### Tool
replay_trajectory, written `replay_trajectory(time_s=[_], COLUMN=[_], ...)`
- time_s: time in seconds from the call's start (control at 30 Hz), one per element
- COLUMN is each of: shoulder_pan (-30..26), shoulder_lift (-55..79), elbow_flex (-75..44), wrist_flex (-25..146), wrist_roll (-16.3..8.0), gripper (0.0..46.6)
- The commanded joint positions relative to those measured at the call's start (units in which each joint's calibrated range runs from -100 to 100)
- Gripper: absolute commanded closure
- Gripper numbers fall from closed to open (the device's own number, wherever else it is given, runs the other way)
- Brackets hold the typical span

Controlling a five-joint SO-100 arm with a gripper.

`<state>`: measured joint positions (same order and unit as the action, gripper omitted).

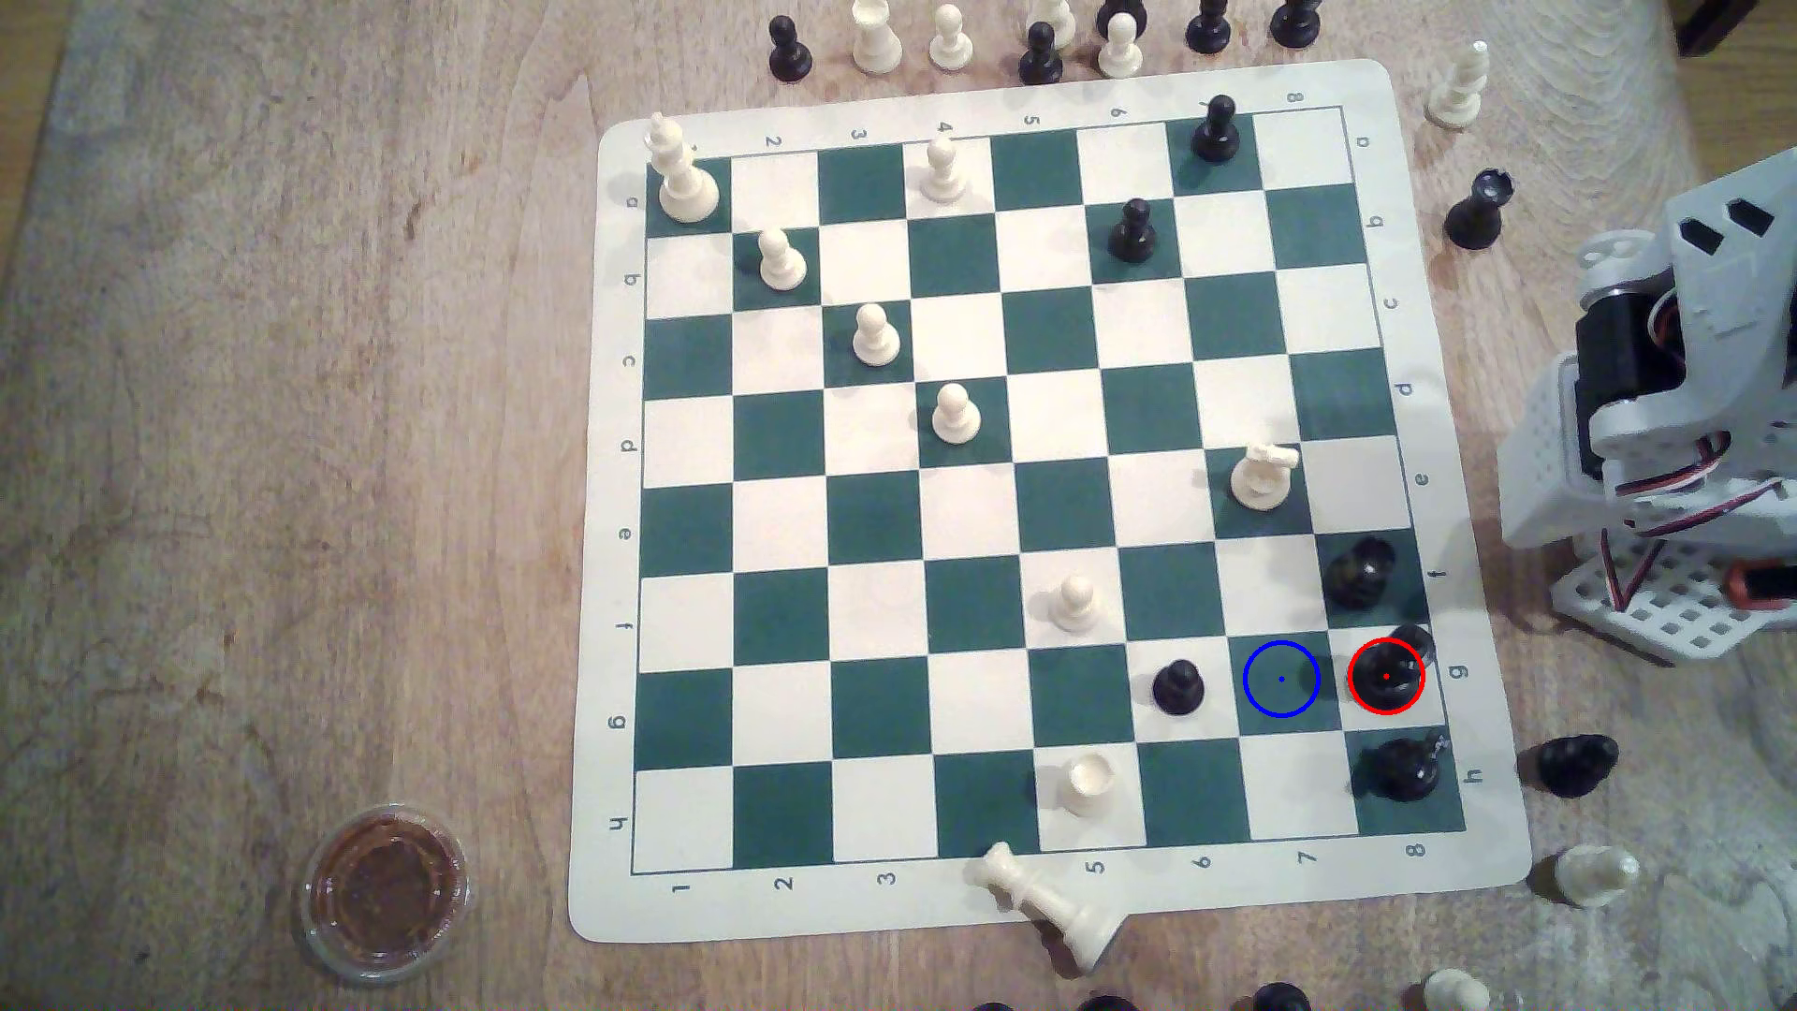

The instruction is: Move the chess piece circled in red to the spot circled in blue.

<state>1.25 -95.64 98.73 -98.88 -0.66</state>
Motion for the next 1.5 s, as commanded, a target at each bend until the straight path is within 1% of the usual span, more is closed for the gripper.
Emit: replay_trajectory(time_s=[0.0,0.27,0.3,0.4,0.57,0.67,0.83,0.87,0.9,0.93,1.0,1.03,1.13,1.17,1.2,1.3,1.33,1.47], shoulder_pan=[-0.59,-0.67,-0.67,-0.59,2.62,4.57,3.87,3.48,2.23,1.52,0.19,-1.06,-3.33,-5.13,-6.14,-10.37,-12.48,-16.78], shoulder_lift=[-0.20,-0.11,-0.11,-0.11,-0.03,-0.03,-0.03,-0.03,0.23,0.99,4.98,9.48,17.71,21.79,23.23,25.01,24.85,22.98], elbow_flex=[1.08,-0.91,-2.09,-4.81,-10.16,-10.79,-17.41,-18.50,-21.13,-23.21,-28.56,-34.64,-46.60,-52.23,-54.22,-58.03,-58.57,-58.57], wrist_flex=[4.04,27.39,36.15,50.48,86.85,97.90,121.98,125.58,132.63,136.15,141.06,146.14,158.59,165.47,168.34,175.30,178.08,185.21], wrist_roll=[0.00,0.00,0.00,-0.24,-0.39,-0.44,-0.49,-0.49,-1.71,-4.40,-5.47,-5.91,-5.86,-5.42,-5.62,-5.81,-5.67,-4.79], gripper=[46.4,46.4,46.4,46.4,46.4,46.4,46.4,46.4,46.4,46.4,46.4,46.4,46.4,44.9,43.1,40.6,39.2,36.4])
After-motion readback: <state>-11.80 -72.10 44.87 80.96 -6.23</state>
